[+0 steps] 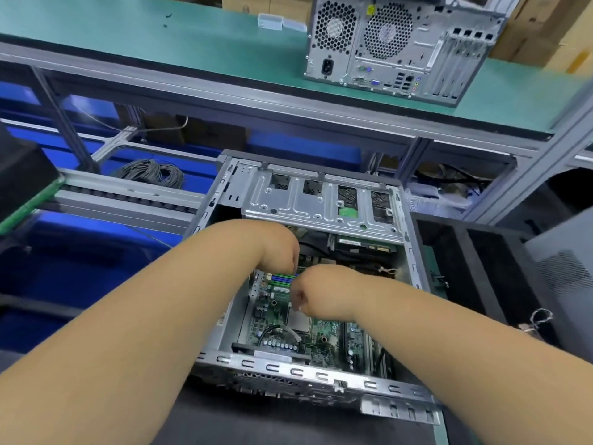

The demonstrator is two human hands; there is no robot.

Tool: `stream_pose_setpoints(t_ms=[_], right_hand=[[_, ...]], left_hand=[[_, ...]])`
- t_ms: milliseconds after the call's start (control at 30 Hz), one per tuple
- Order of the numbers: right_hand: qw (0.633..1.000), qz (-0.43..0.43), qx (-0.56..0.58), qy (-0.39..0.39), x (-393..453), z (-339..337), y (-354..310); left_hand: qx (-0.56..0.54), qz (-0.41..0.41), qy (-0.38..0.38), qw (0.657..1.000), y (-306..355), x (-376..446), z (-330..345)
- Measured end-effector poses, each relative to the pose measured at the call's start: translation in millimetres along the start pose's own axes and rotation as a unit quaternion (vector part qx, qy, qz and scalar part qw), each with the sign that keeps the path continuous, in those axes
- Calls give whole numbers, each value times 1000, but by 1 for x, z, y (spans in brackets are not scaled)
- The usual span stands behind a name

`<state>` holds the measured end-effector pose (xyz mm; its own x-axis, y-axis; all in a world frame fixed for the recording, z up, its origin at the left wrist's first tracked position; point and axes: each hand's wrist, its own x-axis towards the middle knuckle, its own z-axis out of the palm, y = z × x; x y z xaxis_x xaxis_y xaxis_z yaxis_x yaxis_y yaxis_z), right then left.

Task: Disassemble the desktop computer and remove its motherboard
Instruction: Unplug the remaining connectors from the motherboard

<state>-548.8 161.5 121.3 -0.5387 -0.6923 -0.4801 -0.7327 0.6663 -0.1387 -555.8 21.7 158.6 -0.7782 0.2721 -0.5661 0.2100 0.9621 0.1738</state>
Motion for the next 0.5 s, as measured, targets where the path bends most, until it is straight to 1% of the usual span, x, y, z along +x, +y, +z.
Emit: stream_pose_setpoints(t_ms=[67,167,300,333,400,500], right_hand=[[999,8,23,-22,13,13,3],[998,24,59,-7,23,33,9],[997,30,5,68,29,47,10],[997,36,-1,71,30,48,10],[998,48,2,51,30,48,11],[999,33,-1,36,28,47,14]], left_hand=[[32,-25,-28,999,-5,12,5],[27,-52,-26,998,-12,21,14],[-49,-46,-6,998,-13,21,12],[-60,-51,-12,997,-13,21,11],[-93,-62,-27,993,-14,22,9],[-182,-79,-3,980,-24,22,7]])
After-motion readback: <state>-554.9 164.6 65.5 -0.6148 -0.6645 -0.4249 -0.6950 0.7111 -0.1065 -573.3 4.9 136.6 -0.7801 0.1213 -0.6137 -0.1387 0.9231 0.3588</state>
